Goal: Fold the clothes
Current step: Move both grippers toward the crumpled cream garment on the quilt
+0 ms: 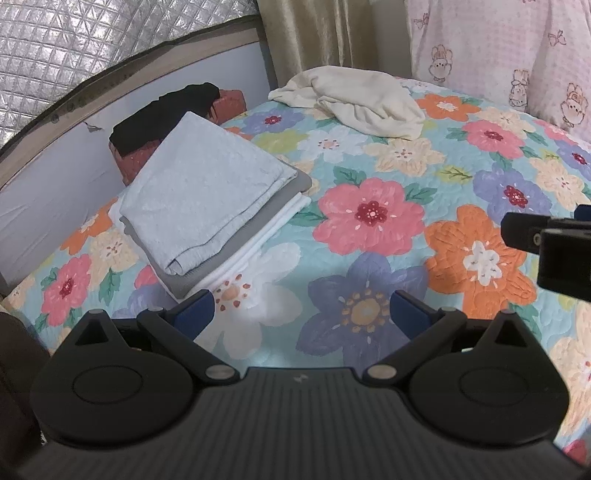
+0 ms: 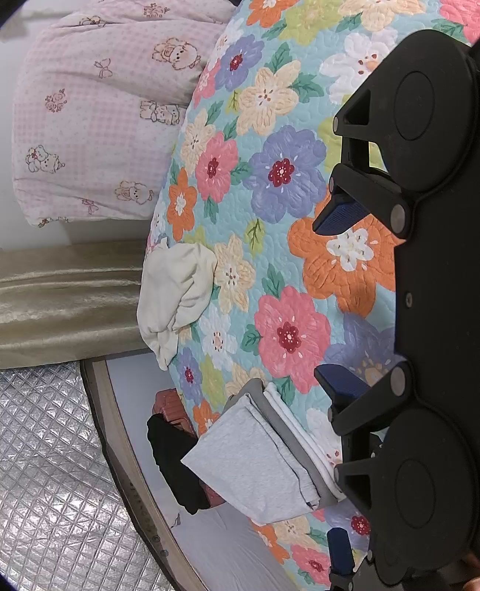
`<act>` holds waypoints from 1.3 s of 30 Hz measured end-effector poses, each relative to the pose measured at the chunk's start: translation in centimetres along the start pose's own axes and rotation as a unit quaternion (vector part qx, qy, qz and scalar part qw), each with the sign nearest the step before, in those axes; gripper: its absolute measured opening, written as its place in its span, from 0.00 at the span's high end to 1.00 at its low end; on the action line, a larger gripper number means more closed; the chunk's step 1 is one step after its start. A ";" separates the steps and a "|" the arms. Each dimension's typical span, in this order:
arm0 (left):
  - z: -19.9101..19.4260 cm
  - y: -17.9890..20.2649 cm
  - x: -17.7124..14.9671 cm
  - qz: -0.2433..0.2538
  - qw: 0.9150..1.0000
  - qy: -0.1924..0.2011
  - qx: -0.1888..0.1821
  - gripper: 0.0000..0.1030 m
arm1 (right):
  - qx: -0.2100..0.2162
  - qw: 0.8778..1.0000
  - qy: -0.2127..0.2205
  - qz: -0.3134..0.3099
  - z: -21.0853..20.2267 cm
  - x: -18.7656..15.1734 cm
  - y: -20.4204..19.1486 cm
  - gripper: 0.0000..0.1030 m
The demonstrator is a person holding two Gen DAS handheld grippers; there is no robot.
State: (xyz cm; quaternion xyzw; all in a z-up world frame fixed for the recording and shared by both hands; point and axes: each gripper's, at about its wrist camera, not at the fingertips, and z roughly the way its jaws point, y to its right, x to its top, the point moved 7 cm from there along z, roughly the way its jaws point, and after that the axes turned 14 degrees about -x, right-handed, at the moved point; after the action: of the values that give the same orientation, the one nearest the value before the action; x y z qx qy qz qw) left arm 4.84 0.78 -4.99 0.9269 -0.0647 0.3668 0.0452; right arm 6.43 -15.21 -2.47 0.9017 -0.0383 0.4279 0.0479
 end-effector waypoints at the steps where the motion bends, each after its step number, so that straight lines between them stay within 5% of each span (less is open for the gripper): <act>1: 0.0 0.0 0.0 0.000 1.000 -0.001 0.000 0.00 | 0.000 1.000 0.001 0.000 0.0 0.0 0.0 0.21; 39: 0.1 0.1 -0.5 0.004 1.000 -0.010 0.008 0.00 | -0.007 1.000 -0.008 -0.007 0.1 -0.2 0.6 0.21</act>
State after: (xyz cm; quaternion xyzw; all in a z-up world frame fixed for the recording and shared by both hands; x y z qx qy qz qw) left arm 4.53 0.71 -5.41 0.9306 -0.0662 0.3583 0.0354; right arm 6.29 -15.77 -2.68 0.9048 -0.0356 0.4205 0.0571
